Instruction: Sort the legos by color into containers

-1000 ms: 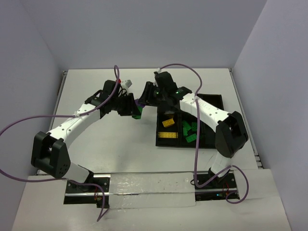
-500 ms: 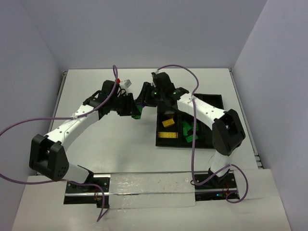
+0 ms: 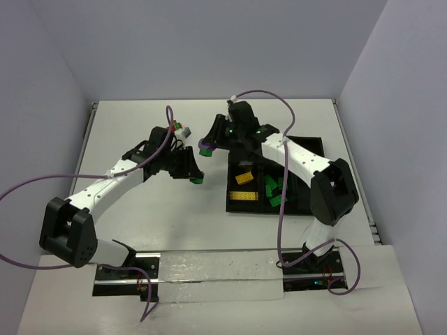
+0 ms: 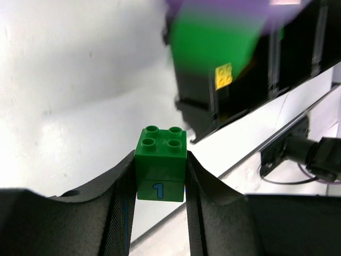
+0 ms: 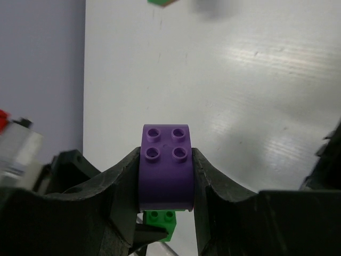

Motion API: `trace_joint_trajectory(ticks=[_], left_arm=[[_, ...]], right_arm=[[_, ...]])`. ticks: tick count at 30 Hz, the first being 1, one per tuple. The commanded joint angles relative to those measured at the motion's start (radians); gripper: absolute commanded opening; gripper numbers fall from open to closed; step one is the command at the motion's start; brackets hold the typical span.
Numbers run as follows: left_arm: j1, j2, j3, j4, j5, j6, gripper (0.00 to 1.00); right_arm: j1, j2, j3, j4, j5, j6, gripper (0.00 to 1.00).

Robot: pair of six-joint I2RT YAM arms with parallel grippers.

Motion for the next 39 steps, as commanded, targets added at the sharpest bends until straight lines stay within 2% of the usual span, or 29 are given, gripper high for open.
trace_joint_trajectory(ticks=[1, 7, 10, 12, 16, 17, 20, 23, 27, 28, 30, 31, 33, 35, 39], left_arm=[[-0.007, -0.042, -0.011, -0.007, 0.012, 0.014, 0.00], [-0.007, -0.035, 0.000, 0.003, 0.001, 0.004, 0.00], [-0.007, -0.024, 0.011, -0.011, -0.058, -0.006, 0.00], [-0.007, 0.015, 0.038, -0.053, -0.215, -0.028, 0.00], [-0.007, 0.192, 0.140, -0.195, -0.595, -0.106, 0.00], [-0.005, 0.219, 0.147, -0.202, -0.650, -0.121, 0.00], [-0.005, 0.295, 0.157, -0.202, -0.747, -0.157, 0.00], [-0.005, 0.335, 0.148, -0.189, -0.771, -0.187, 0.01], [-0.005, 0.347, 0.125, -0.164, -0.754, -0.196, 0.12], [-0.006, 0.345, 0.122, -0.164, -0.755, -0.198, 0.21], [-0.007, 0.325, 0.115, -0.167, -0.758, -0.194, 0.59], [-0.007, 0.315, 0.112, -0.167, -0.756, -0.189, 0.73], [-0.007, 0.294, 0.114, -0.172, -0.750, -0.174, 0.93], [-0.007, 0.278, 0.125, -0.179, -0.743, -0.162, 0.99], [-0.007, 0.185, 0.155, -0.217, -0.700, -0.119, 0.99]], right_arm=[[-0.052, -0.069, 0.010, 0.047, 0.025, -0.013, 0.00], [-0.062, -0.057, 0.011, 0.055, 0.003, -0.009, 0.00], [-0.062, -0.068, 0.003, 0.051, 0.016, -0.015, 0.00], [-0.064, -0.083, -0.012, 0.043, 0.041, -0.027, 0.00], [-0.065, -0.132, -0.054, 0.022, 0.082, -0.051, 0.00], [-0.065, -0.142, -0.063, 0.019, 0.089, -0.055, 0.00], [-0.065, -0.183, -0.109, 0.003, 0.112, -0.071, 0.00], [-0.067, -0.226, -0.145, -0.018, 0.149, -0.090, 0.00], [-0.073, -0.262, -0.178, -0.030, 0.164, -0.106, 0.00], [-0.075, -0.267, -0.183, -0.032, 0.163, -0.108, 0.00], [-0.075, -0.267, -0.185, -0.033, 0.159, -0.107, 0.00], [-0.075, -0.264, -0.185, -0.033, 0.158, -0.108, 0.00], [-0.076, -0.260, -0.180, -0.031, 0.151, -0.106, 0.00], [-0.076, -0.254, -0.172, -0.028, 0.148, -0.106, 0.00], [-0.076, -0.243, -0.146, -0.030, 0.127, -0.106, 0.00]])
